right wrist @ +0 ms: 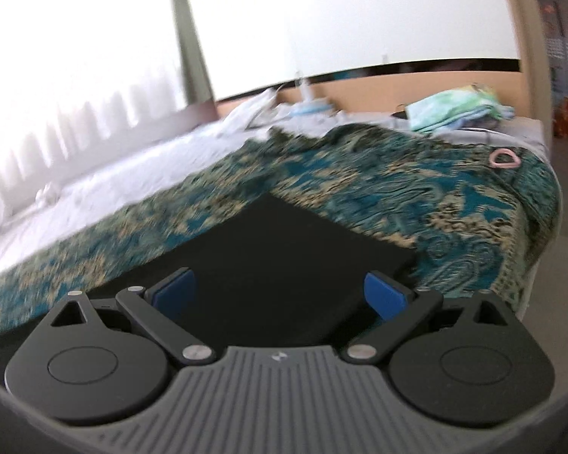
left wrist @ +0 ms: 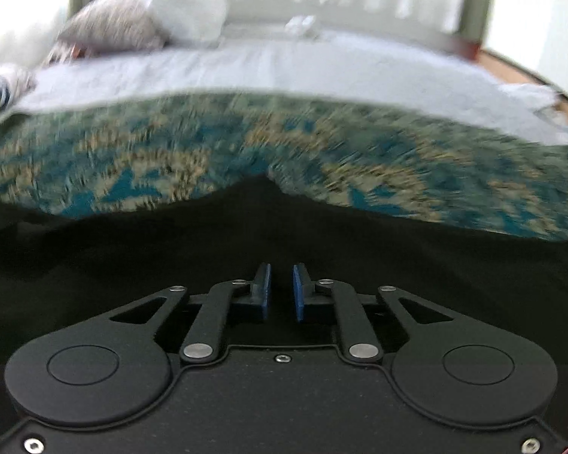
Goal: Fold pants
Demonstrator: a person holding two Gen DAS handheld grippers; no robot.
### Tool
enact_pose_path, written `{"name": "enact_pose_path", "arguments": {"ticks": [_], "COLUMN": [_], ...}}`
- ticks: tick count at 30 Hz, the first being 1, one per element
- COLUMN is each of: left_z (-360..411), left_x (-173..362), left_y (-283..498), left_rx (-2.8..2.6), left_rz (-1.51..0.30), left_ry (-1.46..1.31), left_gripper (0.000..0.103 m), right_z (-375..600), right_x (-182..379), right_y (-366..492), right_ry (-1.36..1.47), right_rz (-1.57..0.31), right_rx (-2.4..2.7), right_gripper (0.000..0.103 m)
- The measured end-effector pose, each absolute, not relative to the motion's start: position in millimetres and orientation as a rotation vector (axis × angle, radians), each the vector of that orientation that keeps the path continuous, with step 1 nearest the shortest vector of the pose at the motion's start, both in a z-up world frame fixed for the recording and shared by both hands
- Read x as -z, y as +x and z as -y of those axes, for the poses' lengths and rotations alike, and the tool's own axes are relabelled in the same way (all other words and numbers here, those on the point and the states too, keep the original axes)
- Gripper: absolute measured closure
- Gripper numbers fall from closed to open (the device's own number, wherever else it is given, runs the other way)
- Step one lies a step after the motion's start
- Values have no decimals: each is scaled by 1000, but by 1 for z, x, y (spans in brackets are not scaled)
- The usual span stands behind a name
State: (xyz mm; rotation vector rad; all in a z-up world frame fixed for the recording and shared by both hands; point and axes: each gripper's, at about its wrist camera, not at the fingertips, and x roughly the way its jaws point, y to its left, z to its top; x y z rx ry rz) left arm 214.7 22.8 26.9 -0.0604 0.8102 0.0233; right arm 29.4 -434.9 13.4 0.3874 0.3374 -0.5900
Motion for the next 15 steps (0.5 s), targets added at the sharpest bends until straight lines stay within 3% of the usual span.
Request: {"name": "enact_pose_path", "arguments": {"ticks": [9, 15], "left_z": [-35, -33], "left_x": [-12, -6], "left_y": [273, 286], "left_rx": [-176, -195], "left_rz": [-853, -823], "left_ry": [-143, -76], "left_gripper": [95, 99], "right_z": [467, 483], "right_x": [8, 12], "right_y": [5, 16], "right_ry": [544, 555], "right_rz": [-281, -361], "right_rx": [625, 553], "right_gripper": [2, 5]}}
